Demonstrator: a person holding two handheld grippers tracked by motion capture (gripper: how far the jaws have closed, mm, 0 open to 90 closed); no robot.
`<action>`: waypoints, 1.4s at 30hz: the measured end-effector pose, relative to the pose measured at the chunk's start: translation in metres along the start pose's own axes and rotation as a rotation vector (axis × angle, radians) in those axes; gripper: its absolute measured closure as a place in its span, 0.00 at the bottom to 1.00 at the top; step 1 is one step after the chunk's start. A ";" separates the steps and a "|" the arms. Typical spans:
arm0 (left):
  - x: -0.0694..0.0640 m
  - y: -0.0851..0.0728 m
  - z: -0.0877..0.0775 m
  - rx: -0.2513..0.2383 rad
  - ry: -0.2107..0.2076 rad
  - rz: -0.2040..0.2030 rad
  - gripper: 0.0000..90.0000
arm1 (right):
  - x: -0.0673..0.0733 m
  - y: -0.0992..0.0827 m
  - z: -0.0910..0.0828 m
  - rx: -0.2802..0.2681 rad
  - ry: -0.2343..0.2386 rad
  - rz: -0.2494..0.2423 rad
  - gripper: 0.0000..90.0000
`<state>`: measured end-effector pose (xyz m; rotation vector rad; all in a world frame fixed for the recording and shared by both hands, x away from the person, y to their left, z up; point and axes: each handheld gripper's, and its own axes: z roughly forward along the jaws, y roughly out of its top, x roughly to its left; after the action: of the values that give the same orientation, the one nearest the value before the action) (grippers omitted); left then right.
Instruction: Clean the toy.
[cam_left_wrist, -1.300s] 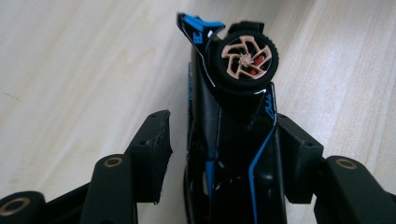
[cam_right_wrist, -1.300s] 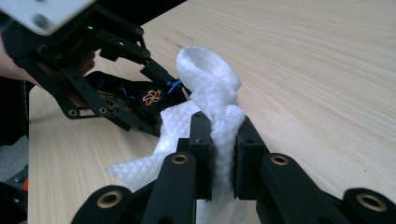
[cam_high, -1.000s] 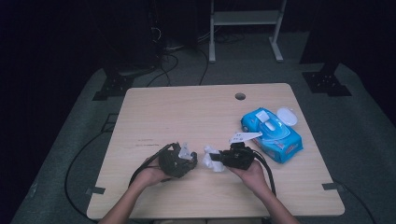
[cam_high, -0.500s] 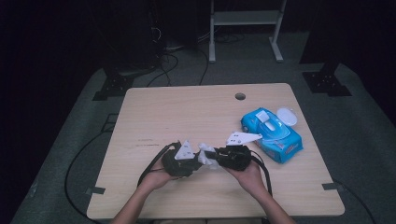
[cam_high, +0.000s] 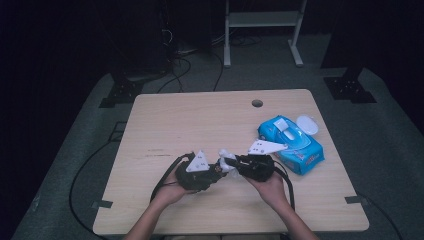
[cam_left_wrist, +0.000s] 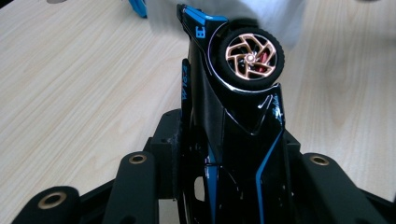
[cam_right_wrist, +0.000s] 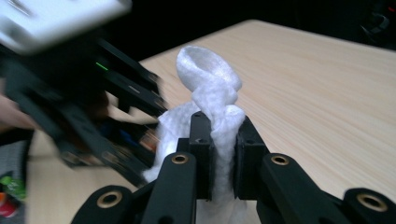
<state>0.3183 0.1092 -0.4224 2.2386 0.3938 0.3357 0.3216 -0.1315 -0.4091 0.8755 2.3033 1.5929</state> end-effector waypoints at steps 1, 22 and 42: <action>0.000 0.000 0.000 0.003 0.006 0.005 0.63 | -0.004 -0.003 0.001 0.004 0.010 0.028 0.89; -0.001 0.005 0.001 -0.037 -0.012 -0.008 0.63 | -0.001 0.006 -0.010 -0.049 0.021 0.042 0.89; 0.000 0.007 0.000 -0.067 -0.021 -0.027 0.63 | 0.002 0.008 -0.007 -0.045 0.008 0.020 0.89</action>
<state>0.3198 0.1051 -0.4174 2.1682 0.3954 0.3062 0.3192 -0.1340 -0.3987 0.8856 2.2620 1.6521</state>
